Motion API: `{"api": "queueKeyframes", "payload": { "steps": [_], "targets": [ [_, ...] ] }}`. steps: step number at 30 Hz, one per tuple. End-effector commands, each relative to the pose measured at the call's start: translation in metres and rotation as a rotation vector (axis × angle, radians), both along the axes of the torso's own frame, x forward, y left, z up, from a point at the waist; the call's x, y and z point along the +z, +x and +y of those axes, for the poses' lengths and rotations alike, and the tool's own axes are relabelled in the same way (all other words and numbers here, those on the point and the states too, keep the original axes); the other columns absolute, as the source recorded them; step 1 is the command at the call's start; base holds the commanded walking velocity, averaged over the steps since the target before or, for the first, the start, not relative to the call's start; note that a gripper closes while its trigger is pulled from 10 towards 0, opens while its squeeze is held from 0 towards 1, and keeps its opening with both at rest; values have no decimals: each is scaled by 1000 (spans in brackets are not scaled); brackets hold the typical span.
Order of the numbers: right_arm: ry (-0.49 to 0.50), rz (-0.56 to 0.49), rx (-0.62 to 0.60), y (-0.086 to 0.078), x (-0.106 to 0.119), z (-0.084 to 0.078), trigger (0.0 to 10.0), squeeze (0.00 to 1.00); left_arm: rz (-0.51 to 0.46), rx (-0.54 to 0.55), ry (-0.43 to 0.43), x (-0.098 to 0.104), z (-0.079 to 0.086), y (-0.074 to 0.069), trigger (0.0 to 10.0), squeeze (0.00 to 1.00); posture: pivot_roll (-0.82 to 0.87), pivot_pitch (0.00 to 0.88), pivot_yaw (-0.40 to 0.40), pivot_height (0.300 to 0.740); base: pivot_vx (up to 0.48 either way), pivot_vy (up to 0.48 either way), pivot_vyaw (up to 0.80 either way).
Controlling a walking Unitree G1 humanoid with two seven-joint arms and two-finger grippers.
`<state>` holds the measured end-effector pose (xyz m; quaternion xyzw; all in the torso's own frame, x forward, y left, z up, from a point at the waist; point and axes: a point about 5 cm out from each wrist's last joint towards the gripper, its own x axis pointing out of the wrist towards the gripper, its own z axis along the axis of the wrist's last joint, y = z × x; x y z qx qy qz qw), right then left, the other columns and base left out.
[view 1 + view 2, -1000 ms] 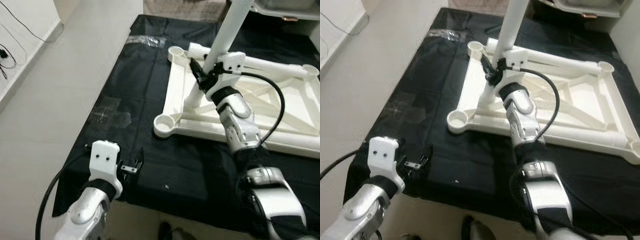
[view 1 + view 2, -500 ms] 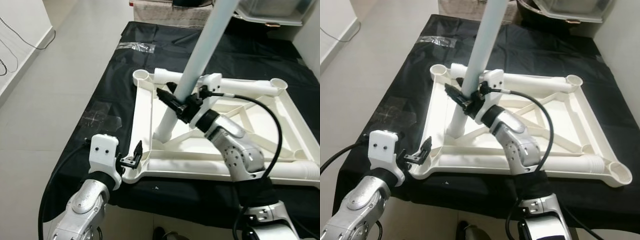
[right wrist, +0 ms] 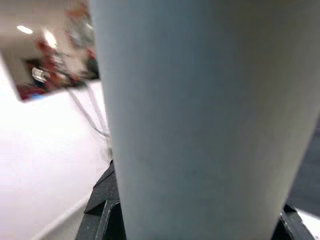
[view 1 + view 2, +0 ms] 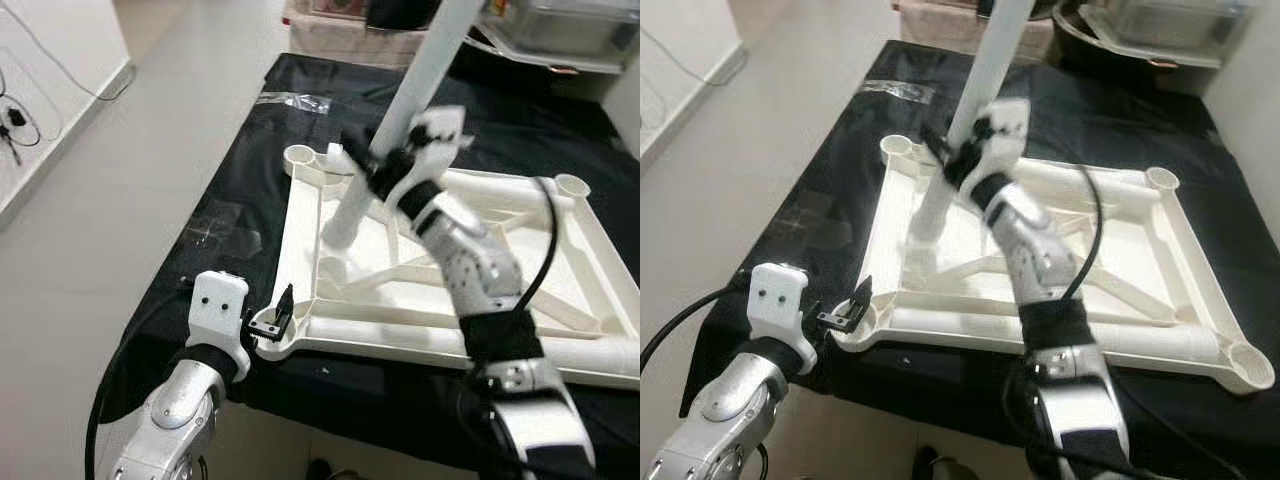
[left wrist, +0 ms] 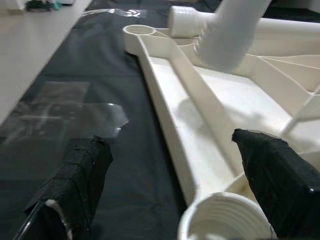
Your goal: Building children table
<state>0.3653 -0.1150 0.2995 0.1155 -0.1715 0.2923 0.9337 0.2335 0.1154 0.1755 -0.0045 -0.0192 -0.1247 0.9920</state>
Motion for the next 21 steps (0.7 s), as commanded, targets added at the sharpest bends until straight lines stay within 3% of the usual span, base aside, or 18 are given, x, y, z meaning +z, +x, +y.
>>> {"api": "queueKeyframes", "payload": {
  "steps": [1, 5, 9, 15, 21],
  "targets": [
    [51, -26, 97, -9, 3, 4, 10000, 0, 2, 4, 12, -3, 0, -6, 10000, 0, 128, 109, -89, 740, 0, 0, 0],
    [91, -22, 231, -25, -1, 17, 10000, 0, 10, 20, 36, -7, 4, -16, 10000, 0, 131, 100, -92, 740, 0, 0, 0],
    [82, -8, 246, -30, -11, 21, 10000, 0, 9, 27, 58, -9, 7, -22, 10000, 0, 134, 84, -91, 740, 0, 0, 0],
    [27, 21, 237, -34, -30, 14, 10000, 0, -1, 29, 101, -9, 14, -38, 10000, 0, 137, 64, -89, 740, 0, 0, 0],
    [-33, 47, 205, -35, -46, 8, 10000, 0, 14, -14, 110, -14, 10, -44, 10000, 0, 138, 52, -87, 740, 0, 0, 0]
  ]
}}
